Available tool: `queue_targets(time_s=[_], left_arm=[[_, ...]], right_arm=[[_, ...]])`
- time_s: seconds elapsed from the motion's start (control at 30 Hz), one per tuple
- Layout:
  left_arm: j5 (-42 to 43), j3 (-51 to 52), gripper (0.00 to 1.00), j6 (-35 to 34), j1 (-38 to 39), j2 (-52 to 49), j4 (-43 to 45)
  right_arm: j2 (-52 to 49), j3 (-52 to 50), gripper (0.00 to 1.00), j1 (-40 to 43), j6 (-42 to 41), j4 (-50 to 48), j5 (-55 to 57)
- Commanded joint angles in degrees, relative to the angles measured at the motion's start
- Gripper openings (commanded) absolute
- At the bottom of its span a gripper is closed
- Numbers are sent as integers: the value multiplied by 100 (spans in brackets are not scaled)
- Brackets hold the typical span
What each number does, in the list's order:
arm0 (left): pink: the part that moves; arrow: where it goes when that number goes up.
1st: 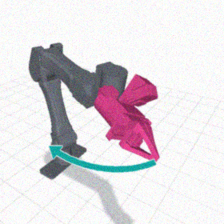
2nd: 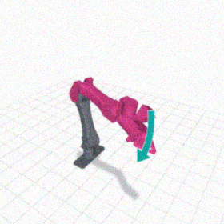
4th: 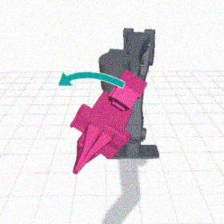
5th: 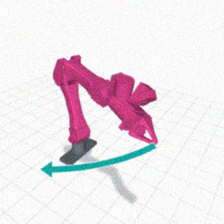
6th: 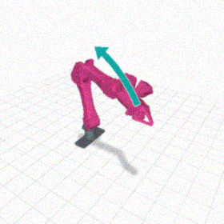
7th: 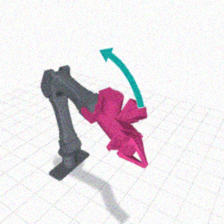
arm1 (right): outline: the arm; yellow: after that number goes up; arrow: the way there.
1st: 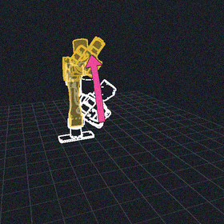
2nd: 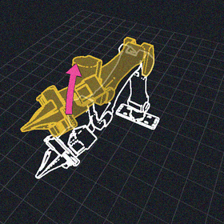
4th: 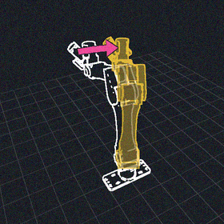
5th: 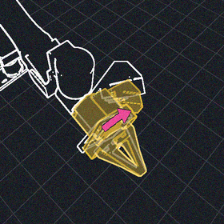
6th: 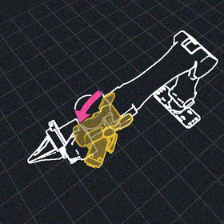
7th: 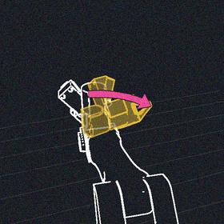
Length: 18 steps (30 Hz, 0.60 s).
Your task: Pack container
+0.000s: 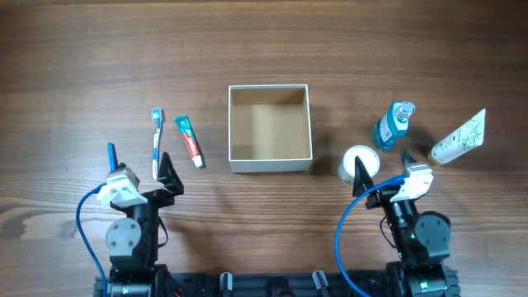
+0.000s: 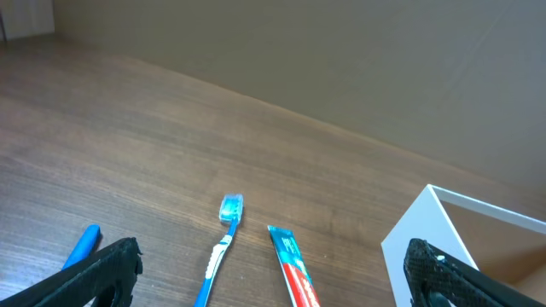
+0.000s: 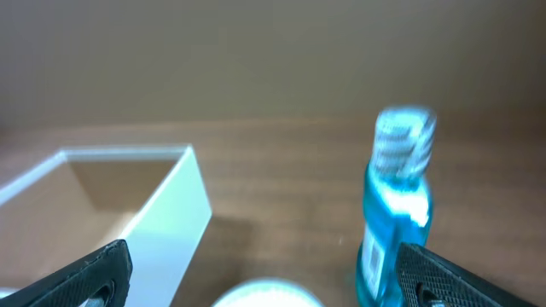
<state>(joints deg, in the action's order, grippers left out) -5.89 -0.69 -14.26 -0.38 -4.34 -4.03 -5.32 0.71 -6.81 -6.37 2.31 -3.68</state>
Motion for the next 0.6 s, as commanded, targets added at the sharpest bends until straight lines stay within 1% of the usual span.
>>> queue_targets(time_s=[0.0,0.13,0.2,0.23,0.33,0.4,0.5,0.57], left_arm=[[310,-402,99,28,26,-48,-522],[304,-1502,100,31,26,-380,-1631],[304,-2190,100,28,26,-769,-2232],[304,-2568,99,-22,26,-1038,-2514],[313,-3523,100,-581,26,-1908,-3276],[393,-4317,100,-723,26,-2723,-3987],[415,-5235,100,-723,26,-3665,-4944],[415,-5613,100,-721,26,-4096,-5327]], right_arm=[[-428,649,100,-9,-146,437,-407],[-1099,1847,100,-9,-142,1565,-461],[-1543,2627,100,-9,-114,2275,-570],[-1781,3047,100,-9,-111,2677,-584],[-2509,4192,100,-9,-129,3729,-761],[-3156,5088,100,-9,-131,4782,-780],[-3952,5899,100,-9,-111,5882,-778],[-4385,6137,100,-9,-114,6277,-780]])
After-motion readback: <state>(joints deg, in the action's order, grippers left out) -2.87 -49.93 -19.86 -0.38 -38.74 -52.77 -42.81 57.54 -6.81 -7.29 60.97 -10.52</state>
